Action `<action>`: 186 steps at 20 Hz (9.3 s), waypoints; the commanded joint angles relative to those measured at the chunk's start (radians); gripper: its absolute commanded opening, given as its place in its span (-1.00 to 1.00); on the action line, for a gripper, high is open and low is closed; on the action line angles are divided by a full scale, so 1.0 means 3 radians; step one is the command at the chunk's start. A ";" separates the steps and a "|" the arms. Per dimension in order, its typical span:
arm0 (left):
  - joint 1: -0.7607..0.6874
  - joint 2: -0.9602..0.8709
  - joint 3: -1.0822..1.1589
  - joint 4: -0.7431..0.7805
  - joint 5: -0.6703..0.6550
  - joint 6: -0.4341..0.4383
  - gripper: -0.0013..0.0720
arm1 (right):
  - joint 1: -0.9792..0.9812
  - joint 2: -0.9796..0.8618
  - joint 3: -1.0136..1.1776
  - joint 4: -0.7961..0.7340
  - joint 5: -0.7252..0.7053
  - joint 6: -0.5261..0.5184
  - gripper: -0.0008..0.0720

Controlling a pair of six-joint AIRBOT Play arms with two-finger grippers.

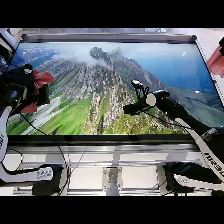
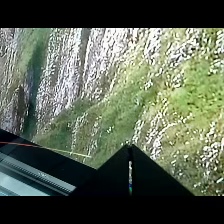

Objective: Fold the clothes and pants, and hang the long-sleeved shirts on hangers.

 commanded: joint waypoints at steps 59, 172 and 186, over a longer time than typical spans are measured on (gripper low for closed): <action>-0.3114 0.0209 0.2785 -0.0707 -0.2584 -0.0470 -0.79 | 0.1298 0.1339 -0.0348 0.0412 -0.1118 -0.0465 0.34; -0.2269 0.1840 0.2656 -0.2689 -0.3793 -0.0787 -0.79 | 0.1605 0.1629 0.2021 -0.1179 0.2193 -0.0445 -0.95; -0.2265 0.1751 0.1034 -0.1061 -0.2013 -0.0727 -0.79 | 0.0174 0.0968 0.1976 -0.1227 0.1559 -0.1148 -0.96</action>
